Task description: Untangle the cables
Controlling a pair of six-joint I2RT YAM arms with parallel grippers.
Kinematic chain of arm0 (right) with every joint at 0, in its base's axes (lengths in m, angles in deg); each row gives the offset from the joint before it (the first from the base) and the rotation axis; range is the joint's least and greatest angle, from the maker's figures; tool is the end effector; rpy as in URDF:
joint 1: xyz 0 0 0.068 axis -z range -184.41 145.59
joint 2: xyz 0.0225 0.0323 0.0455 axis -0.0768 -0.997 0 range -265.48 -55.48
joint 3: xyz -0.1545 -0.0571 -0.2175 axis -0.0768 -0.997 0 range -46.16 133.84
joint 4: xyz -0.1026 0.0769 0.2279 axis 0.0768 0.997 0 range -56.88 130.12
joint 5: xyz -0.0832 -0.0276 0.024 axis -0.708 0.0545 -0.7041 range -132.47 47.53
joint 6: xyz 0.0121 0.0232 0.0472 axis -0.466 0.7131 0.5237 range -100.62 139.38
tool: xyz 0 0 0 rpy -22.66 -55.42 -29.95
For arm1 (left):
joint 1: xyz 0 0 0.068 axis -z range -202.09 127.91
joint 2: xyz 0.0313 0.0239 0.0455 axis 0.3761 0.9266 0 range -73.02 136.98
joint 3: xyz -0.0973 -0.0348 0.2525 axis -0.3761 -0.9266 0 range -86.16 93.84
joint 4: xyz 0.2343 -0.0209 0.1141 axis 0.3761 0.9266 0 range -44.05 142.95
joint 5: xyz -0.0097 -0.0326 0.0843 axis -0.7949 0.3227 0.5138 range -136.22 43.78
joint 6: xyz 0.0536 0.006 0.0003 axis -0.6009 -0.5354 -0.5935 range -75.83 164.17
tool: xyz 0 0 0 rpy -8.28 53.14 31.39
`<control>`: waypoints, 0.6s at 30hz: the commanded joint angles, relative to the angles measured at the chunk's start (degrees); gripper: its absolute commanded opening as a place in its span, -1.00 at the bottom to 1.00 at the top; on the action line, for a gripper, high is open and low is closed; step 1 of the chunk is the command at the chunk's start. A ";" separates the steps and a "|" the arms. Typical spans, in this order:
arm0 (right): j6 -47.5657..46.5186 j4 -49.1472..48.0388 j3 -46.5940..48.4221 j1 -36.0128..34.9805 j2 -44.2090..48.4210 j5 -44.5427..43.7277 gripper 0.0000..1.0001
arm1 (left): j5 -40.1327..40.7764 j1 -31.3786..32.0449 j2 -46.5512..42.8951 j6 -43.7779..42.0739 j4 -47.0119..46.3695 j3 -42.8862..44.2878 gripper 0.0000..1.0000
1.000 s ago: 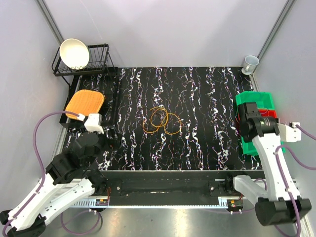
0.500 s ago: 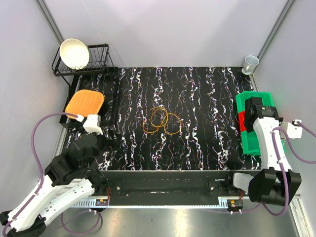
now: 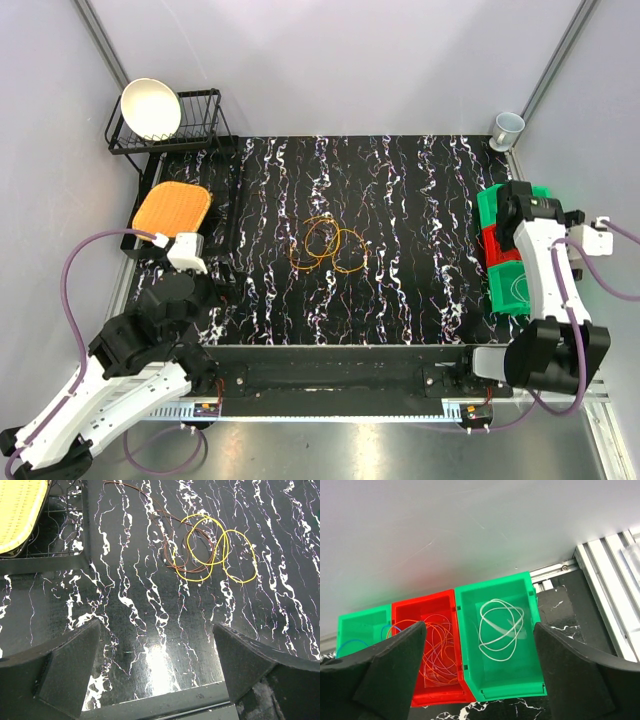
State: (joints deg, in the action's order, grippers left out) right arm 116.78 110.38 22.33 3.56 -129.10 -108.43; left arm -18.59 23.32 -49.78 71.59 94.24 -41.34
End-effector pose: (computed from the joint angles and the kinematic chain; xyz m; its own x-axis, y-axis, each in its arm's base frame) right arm 0.2002 -0.0608 0.3170 0.3011 0.3659 -0.8806 0.9508 -0.1860 0.2479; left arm 0.0661 -0.0436 0.3161 -0.4366 -0.1382 -0.8890 0.1565 0.9614 -0.2263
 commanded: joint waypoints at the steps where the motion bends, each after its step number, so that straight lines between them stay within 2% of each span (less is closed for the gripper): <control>1: -4.06 11.08 4.02 0.21 -2.84 -1.29 0.93 | 0.05 0.47 -0.39 0.09 -2.68 -0.17 0.97; 5: -7.73 10.56 6.30 0.21 -3.63 1.61 0.96 | 0.40 0.56 -0.57 0.18 -2.50 -0.26 0.98; 7: -18.85 3.48 7.01 0.12 -2.76 5.72 0.93 | 0.49 0.56 -0.31 0.09 -2.59 -0.17 0.97; 8: -31.71 -6.05 6.57 0.12 -2.06 8.18 0.97 | 0.49 0.47 0.04 0.09 -2.59 -0.17 0.97; 12: -49.30 -22.30 3.59 -0.40 3.38 26.45 0.99 | 0.75 0.56 1.54 0.09 -2.50 -0.08 0.97; 13: -51.85 -24.67 3.23 -2.24 4.36 33.19 0.97 | 0.84 0.56 1.89 0.09 -2.50 -0.08 0.98; 16: -62.39 -34.87 2.35 -7.95 8.58 40.95 0.99 | 1.63 0.56 3.12 0.27 -2.15 0.09 0.97; 17: -66.08 -38.81 2.35 -13.27 9.46 42.65 0.99 | 1.89 0.56 3.64 0.44 -1.98 0.18 0.98; 18: -67.33 -40.93 1.83 -14.72 11.29 44.92 0.99 | 2.42 0.56 3.74 0.53 -1.89 0.27 0.97</control>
State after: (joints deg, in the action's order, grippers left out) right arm 67.28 86.34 24.69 -2.73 -123.60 -78.72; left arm -18.26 23.60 -47.35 71.63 94.26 -41.34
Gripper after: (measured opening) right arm 0.993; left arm 0.987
